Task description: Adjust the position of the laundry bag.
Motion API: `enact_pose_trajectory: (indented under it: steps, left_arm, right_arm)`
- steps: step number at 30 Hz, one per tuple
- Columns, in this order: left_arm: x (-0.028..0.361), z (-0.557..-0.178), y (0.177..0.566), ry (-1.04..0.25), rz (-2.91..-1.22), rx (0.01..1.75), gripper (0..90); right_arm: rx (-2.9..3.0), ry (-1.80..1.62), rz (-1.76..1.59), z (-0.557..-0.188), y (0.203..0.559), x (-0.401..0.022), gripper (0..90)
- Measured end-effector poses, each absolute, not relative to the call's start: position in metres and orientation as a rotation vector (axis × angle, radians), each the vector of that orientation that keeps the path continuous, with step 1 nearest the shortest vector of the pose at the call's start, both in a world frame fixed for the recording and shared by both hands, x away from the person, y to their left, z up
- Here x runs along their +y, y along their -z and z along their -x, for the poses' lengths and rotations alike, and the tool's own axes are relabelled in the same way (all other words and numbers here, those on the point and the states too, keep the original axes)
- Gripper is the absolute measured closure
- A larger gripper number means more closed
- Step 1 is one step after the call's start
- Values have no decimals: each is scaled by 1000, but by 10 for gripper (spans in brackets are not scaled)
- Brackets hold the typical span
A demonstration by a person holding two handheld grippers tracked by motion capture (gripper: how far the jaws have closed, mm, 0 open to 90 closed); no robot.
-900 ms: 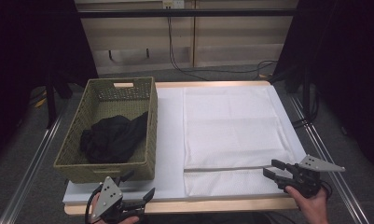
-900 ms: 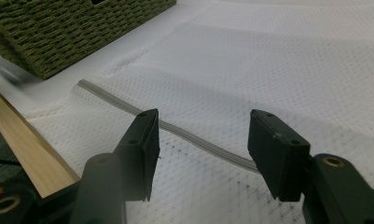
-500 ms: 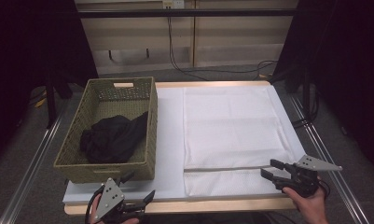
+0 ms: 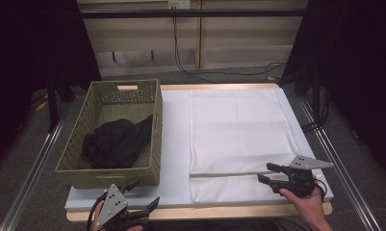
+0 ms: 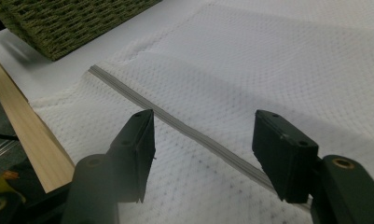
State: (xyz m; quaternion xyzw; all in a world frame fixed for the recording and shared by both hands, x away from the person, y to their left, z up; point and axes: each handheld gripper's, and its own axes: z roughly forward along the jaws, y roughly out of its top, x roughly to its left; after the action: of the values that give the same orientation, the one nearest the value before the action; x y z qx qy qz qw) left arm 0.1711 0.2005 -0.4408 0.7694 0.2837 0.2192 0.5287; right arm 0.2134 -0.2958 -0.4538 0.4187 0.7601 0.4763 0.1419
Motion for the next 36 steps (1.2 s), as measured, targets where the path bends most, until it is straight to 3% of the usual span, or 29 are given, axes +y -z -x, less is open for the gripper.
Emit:
enact_pose_trajectory:
  steps: [9, 14, 28, 36]
  left_arm:
    - [198, -173, 442, -507, -1848, 685, 203]
    - [200, -173, 443, -520, -1864, 726, 203]
    - [195, -168, 439, -482, -1839, 645, 221]
    - [180, -180, 440, -466, -1843, 613, 202]
  right_arm:
    - [2267, -1398, -1136, -237, 449, -271, 457]
    - [2291, -1394, -1114, -240, 449, -264, 455]
    - [2311, -1377, -1076, -245, 446, -250, 438]
    - [2306, -1358, -1090, -251, 448, -239, 551]
